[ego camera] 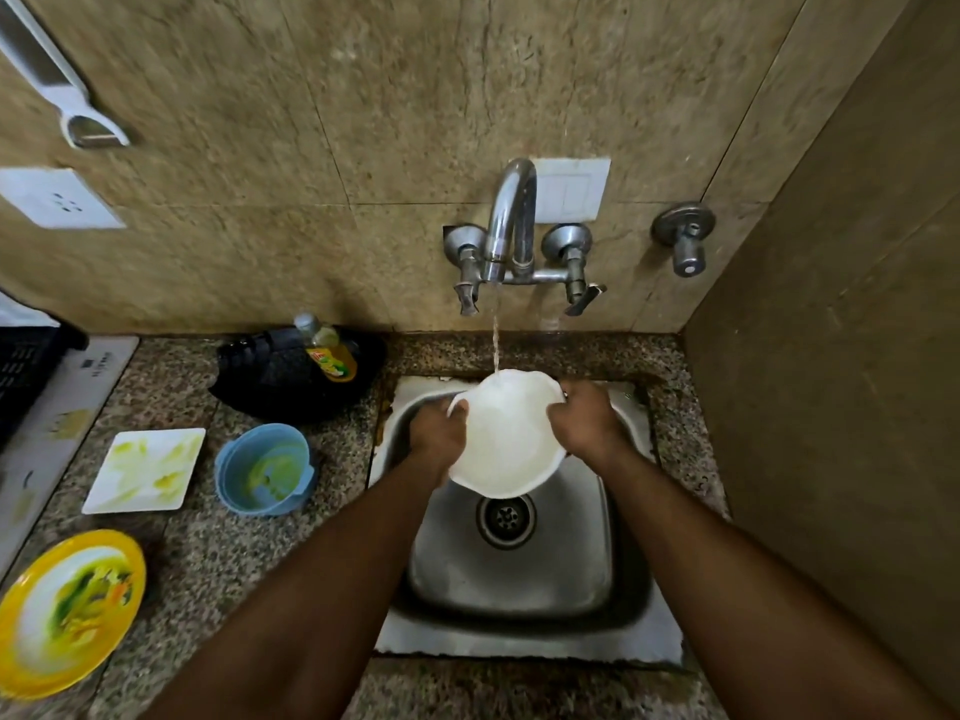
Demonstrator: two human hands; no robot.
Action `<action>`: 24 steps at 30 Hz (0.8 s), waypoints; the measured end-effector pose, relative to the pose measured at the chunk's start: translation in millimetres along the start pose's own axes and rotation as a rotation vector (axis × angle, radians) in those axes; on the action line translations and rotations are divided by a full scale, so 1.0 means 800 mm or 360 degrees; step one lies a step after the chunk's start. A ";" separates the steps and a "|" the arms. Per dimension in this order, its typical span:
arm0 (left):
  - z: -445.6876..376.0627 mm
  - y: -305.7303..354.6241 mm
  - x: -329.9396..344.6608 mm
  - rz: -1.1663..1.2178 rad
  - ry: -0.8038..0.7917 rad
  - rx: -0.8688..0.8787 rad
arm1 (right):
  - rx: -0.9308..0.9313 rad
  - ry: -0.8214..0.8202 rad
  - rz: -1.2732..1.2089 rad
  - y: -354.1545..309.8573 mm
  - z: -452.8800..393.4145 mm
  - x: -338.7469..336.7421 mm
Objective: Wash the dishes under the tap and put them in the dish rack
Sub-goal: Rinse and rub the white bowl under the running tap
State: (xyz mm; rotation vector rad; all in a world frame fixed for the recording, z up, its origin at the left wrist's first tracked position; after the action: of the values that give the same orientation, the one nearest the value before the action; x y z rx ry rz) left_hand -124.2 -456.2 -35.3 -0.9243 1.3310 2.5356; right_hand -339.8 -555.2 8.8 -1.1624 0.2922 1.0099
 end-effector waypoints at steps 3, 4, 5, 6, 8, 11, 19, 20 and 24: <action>-0.013 0.020 0.011 0.0082 -0.0068 0.0125 | -0.0087 0.0122 0.0041 -0.012 0.015 -0.009; -0.016 0.023 0.013 0.0215 -0.0066 0.0136 | -0.0119 0.0186 0.0030 -0.014 0.019 -0.014; -0.018 0.024 0.015 0.0361 -0.0046 0.0129 | -0.0155 0.0258 0.0031 -0.016 0.024 -0.020; -0.020 0.022 0.018 0.0510 -0.0033 0.0102 | -0.0188 0.0338 0.0044 -0.018 0.027 -0.026; -0.026 0.022 0.025 0.0746 -0.0022 0.0025 | -0.0229 0.0489 0.0057 -0.018 0.034 -0.039; -0.023 0.024 0.033 0.0968 -0.0039 -0.0175 | -0.0299 0.0674 -0.0109 -0.010 0.043 -0.054; -0.002 0.039 0.006 0.1206 -0.0209 -0.0031 | -0.0186 0.0488 -0.0735 0.020 0.003 -0.032; 0.001 0.040 -0.003 0.1149 -0.0179 -0.0001 | -0.0123 0.0432 -0.0775 0.023 -0.003 -0.023; 0.020 0.053 -0.051 0.0863 0.0054 0.0114 | 0.0054 0.0229 -0.1014 0.021 -0.018 0.018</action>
State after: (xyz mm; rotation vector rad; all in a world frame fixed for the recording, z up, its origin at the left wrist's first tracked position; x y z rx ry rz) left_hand -115.0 -462.9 24.0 -0.6604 1.8840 2.8248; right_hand -340.8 -559.6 -17.7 -1.1899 0.0390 0.3627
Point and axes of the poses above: each hand's wrist, its own z-axis away from the middle knuckle, its own x-axis out of the palm, y = z × x, the point moved 10 cm from there along -z, towards the middle knuckle, and after that the axes turned 8 degrees about -y, right-handed, at the moved point
